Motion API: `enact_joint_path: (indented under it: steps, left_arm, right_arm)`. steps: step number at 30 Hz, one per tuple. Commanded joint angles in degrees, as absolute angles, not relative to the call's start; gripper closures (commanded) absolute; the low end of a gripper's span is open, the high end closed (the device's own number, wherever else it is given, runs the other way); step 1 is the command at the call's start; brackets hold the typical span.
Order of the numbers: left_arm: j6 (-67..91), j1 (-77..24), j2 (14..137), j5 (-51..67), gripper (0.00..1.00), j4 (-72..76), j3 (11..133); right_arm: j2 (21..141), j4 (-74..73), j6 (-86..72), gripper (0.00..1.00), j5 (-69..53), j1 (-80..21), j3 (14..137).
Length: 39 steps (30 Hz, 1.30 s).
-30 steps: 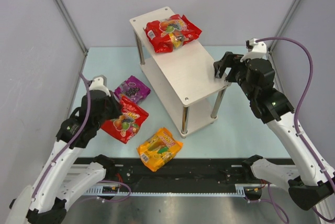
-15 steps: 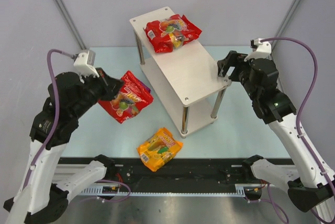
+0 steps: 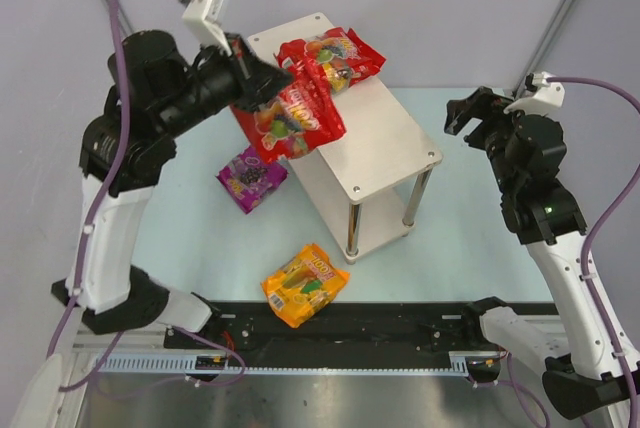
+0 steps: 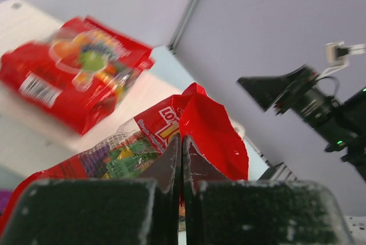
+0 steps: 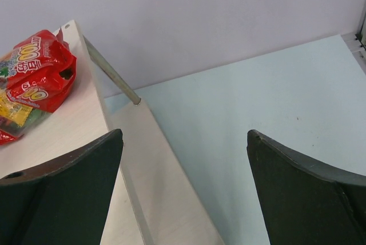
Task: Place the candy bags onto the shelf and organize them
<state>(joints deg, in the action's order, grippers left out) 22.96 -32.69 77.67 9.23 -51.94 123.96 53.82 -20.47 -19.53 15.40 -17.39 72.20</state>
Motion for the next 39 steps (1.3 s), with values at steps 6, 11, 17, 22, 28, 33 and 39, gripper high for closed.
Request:
enact_joint_path:
  steps: [6,11,17,22,28,33,39]
  left_arm:
    - [25.1,-37.4,89.5,15.9,1.00,-44.0,139.7]
    - [26.9,-38.9,92.5,17.3,1.00,-40.8,140.2]
    - [28.9,-39.2,96.5,19.7,1.00,-37.8,140.2]
    - [29.2,-39.2,98.6,19.2,1.00,-37.2,140.1]
    - [29.1,-39.2,100.3,18.1,1.00,-37.3,137.0]
    - [29.1,-39.3,98.5,16.7,1.00,-35.0,130.8]
    - [28.8,-39.3,99.4,16.9,0.86,-33.8,128.0]
  right_arm:
    - [54.8,-19.3,-20.0,0.06,13.4,-15.1,72.6]
    - [54.9,-19.6,-20.1,0.06,13.1,-14.0,72.6]
    - [55.5,-19.6,-20.4,0.06,12.1,-13.6,72.6]
    - [55.5,-19.7,-20.3,0.06,11.9,-13.3,72.6]
    - [55.8,-19.6,-20.6,0.06,11.2,-13.0,72.6]
    - [55.5,-20.0,-20.7,0.06,11.6,-12.9,72.6]
    - [56.0,-20.2,-21.0,0.06,10.8,-12.8,72.6]
